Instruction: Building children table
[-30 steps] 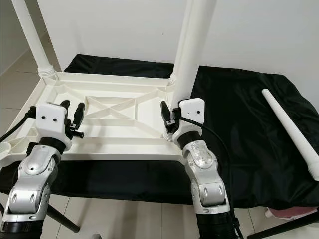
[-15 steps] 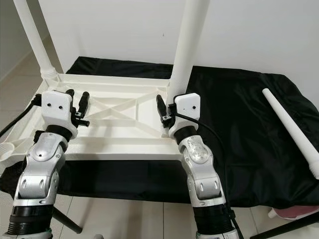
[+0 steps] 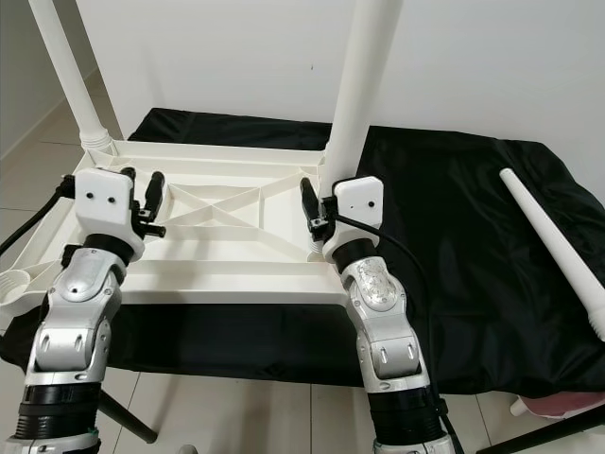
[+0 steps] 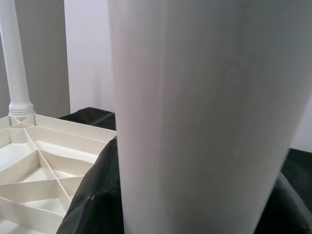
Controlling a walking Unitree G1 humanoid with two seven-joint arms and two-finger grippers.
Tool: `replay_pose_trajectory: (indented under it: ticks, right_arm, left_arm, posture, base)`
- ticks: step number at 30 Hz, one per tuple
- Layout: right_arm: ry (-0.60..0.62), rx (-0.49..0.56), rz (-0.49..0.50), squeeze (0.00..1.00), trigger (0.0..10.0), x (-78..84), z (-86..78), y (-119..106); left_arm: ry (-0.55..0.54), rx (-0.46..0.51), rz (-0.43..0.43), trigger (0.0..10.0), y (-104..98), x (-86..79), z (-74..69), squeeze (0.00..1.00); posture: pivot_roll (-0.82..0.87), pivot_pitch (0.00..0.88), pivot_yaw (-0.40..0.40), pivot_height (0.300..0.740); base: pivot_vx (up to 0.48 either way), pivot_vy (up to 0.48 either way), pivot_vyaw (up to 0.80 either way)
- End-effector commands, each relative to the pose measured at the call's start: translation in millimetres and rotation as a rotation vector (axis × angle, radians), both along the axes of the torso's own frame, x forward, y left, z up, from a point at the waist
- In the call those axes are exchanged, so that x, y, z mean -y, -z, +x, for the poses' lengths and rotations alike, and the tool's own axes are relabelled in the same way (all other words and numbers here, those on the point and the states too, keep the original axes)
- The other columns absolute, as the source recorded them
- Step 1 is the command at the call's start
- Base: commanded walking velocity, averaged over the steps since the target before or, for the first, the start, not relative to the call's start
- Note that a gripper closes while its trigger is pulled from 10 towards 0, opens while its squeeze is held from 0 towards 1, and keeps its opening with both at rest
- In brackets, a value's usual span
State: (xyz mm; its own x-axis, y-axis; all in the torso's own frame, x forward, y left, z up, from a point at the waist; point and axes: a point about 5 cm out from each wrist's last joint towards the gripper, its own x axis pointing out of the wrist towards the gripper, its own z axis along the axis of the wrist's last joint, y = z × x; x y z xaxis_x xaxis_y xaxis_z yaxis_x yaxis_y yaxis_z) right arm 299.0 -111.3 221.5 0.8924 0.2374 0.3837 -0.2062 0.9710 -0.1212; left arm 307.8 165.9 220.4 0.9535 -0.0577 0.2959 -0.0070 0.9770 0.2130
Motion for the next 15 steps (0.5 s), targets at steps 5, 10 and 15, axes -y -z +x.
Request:
replay_pose_trajectory:
  ticks: [5,10,15]
  right_arm:
    - [0.010,0.024,-0.007,0.00,10.0,3.8,0.8,-2.8]
    - [0.009,0.025,-0.008,0.00,10.0,3.5,0.8,-2.7]
    - [0.007,0.026,-0.009,0.00,10.0,3.1,0.6,-2.9]
  left_arm:
    - [-0.086,0.016,-0.031,10.0,0.5,-1.8,1.6,0.00]
    - [-0.086,0.017,-0.032,10.0,0.5,-2.0,1.5,0.00]
    - [-0.085,0.019,-0.031,10.0,0.6,-1.6,1.5,0.00]
  posture:
    - [0.07,0.034,-0.047,0.740]
    - [0.08,0.032,-0.049,0.740]
    - [0.07,0.032,-0.049,0.740]
  base:
    - [0.000,-0.385,0.00]
    - [0.000,-0.356,0.00]
    - [0.000,-0.347,0.00]
